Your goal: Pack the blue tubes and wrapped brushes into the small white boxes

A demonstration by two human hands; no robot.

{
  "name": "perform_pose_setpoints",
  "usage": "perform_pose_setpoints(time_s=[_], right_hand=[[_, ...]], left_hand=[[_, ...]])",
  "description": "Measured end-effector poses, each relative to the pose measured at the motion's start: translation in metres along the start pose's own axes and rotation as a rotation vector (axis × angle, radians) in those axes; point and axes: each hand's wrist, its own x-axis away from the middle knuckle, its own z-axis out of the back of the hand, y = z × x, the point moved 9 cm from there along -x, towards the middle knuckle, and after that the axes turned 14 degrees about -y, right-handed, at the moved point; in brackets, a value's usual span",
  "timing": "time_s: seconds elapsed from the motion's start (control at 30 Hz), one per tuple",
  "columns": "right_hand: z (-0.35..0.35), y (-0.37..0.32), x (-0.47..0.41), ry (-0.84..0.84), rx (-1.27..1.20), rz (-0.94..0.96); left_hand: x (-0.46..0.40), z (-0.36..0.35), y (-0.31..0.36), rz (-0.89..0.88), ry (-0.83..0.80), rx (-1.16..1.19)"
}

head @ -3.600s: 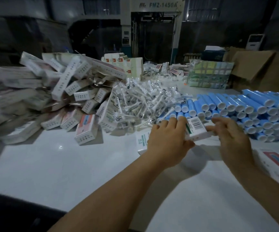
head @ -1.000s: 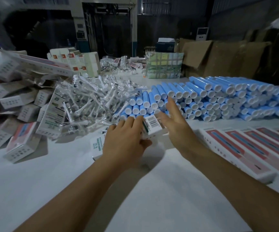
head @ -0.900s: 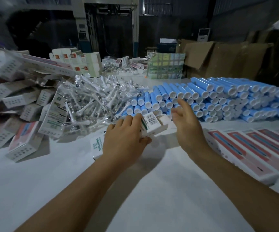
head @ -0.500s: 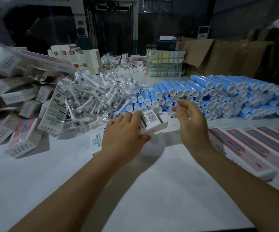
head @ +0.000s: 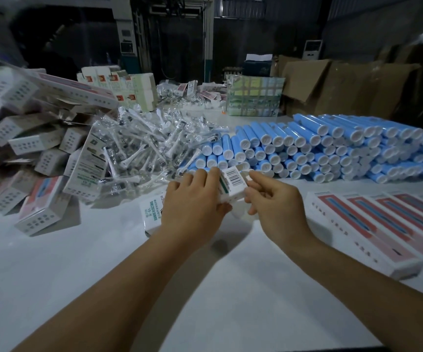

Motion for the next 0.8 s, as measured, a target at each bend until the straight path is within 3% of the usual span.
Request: perform_pose_setpoints(time_s=[0.33, 0.5, 0.8], right_hand=[[-0.002, 0.014, -0.009, -0.106, 0.008, -0.189], [0.002, 0.011, -0.004, -0.083, -0.053, -0.191], [-0.008, -0.001, -0.004, -0.130, 0.182, -0.128]], left_hand=[[0.006, -0.007, 0.017, -0.072, -0.056, -0.077], [0.007, -0.005, 0.018, -0.061, -0.045, -0.090], [0.008, -0.007, 0.020, -0.030, -0.042, -0.131]])
